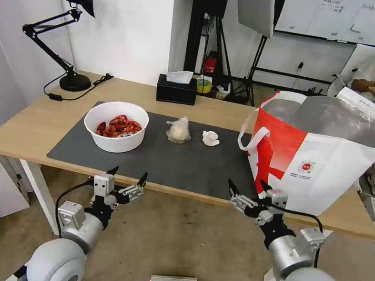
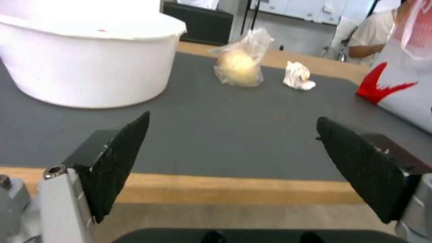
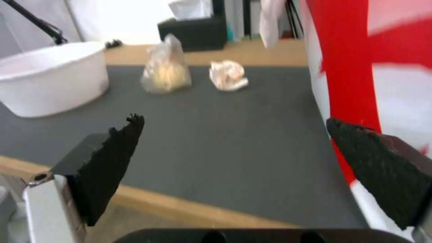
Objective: Pick up the trash from the table and place it into the takeout bag.
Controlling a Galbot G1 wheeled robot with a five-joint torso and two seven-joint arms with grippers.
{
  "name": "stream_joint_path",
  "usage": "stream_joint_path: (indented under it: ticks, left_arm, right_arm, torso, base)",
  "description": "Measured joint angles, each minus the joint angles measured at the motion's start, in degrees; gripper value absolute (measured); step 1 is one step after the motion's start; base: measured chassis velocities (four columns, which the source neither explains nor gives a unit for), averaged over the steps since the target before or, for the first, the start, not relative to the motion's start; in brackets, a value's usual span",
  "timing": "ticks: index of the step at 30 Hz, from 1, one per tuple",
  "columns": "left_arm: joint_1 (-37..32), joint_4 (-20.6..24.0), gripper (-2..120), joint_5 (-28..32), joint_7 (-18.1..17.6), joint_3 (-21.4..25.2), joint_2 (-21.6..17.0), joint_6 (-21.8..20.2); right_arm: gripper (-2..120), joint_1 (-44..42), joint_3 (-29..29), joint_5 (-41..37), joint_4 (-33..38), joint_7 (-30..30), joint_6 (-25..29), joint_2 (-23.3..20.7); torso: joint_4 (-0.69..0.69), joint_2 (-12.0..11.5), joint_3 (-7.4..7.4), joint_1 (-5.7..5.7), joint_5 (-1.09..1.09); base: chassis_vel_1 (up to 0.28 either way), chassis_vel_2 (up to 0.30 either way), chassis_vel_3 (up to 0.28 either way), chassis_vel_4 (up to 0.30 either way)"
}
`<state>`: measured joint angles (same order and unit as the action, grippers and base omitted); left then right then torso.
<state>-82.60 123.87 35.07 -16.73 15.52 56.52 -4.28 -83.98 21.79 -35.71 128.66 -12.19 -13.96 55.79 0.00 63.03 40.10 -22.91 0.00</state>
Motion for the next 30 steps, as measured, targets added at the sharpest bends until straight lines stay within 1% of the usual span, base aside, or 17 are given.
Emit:
stream_joint_path:
  ticks: [10, 30]
  left_arm:
    - [-1.05, 0.61, 100, -0.37, 0.11, 1.48, -0.48, -2.64]
    - [-3.02, 1.34, 100, -1.40, 0.14, 2.29, -0.15, -3.07]
  right_arm:
    - [100, -1.71, -1.07, -1.05, 0.65, -5.11, -3.07, 0.29]
    - [100, -1.71, -2.82, -1.08, 1.25, -7.90, -5.03, 0.27]
  torso:
    - [0.00, 0.00, 0.00, -0.01, 0.00]
    - [0.01, -0.01, 0.00, 0.00, 0.01]
  base:
    - [0.000, 0.000, 0.000, 0.000]
    - [0.000, 0.000, 0.000, 0.000]
